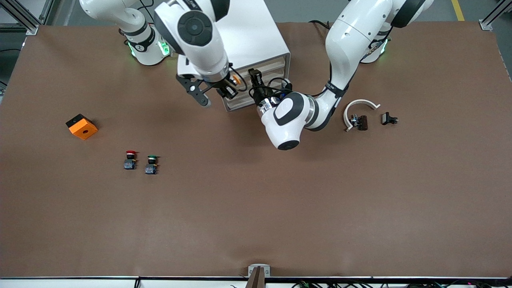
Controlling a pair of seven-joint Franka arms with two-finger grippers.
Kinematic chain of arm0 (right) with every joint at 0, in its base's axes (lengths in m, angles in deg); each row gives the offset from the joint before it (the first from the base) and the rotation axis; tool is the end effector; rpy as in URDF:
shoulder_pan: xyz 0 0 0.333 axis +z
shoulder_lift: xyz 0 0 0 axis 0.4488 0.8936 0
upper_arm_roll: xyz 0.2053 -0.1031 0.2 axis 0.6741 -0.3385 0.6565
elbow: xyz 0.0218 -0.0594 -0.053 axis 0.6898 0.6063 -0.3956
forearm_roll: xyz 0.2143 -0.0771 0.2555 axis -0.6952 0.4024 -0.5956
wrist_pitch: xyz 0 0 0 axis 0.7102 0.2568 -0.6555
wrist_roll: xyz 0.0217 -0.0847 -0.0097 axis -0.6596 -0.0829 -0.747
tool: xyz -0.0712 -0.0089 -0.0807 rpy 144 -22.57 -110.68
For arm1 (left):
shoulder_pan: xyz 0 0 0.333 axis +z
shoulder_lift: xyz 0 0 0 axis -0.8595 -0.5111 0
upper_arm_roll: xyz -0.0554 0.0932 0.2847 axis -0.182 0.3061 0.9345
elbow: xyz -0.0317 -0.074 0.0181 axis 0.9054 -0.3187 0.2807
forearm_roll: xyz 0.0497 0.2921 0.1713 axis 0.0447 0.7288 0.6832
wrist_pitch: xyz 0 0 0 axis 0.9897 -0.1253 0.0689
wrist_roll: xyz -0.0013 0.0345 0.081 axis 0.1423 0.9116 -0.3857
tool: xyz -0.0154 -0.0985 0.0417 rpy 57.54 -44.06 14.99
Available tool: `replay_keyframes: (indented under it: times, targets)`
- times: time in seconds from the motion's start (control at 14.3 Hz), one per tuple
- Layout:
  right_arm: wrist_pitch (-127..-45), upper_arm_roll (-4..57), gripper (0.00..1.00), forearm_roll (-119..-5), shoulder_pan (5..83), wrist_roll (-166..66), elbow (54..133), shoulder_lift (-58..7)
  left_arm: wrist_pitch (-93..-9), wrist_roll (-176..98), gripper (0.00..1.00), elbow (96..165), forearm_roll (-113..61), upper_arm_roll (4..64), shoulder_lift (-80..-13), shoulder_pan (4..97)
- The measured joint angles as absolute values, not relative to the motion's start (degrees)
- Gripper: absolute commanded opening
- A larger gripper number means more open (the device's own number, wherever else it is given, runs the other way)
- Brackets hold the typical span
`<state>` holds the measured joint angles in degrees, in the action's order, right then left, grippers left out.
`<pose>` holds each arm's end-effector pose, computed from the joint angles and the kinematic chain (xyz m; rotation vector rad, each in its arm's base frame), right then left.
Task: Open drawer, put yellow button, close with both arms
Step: 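Pull the drawer open with the left gripper while the right gripper brings the button, then lower the button into the drawer and open the right gripper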
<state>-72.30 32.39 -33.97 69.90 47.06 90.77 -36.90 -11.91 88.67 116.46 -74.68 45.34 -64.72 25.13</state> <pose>0.3953 0.3995 0.4734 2.7943 -1.3084 -0.2792 0.3885 -0.4558 0.2701 -1.1690 -1.6432 1.3524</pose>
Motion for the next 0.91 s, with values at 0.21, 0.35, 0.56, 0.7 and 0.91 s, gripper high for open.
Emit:
replay_keyframes:
  times: [0.21, 0.35, 0.56, 0.7, 0.91]
  targets:
    - [-75.00, 32.39, 0.17, -33.97, 72.18, 52.27, 90.69, -35.68, -11.79, 88.55, 0.00, 116.46, -74.68, 45.36, -64.72, 26.07]
    - [-75.27, 32.34, 0.17, -33.97, 72.38, 52.93, 90.36, -35.27, -11.80, 88.55, 0.00, 116.46, -74.68, 45.44, -64.72, 27.42]
    - [-75.27, 31.96, 0.17, -33.97, 72.38, 52.97, 89.88, -35.18, -11.95, 88.52, 0.00, 116.37, -74.68, 45.56, -64.79, 30.09]
    - [-75.27, 31.92, 0.17, -33.97, 72.38, 52.98, 89.82, -35.17, -12.10, 88.51, 0.00, 115.74, -74.80, 45.59, -65.19, 31.09]
    - [-75.27, 31.93, 0.17, -33.97, 72.49, 52.98, 89.82, -35.13, -12.11, 88.51, 0.09, 114.53, -74.86, 45.61, -65.94, 32.69]
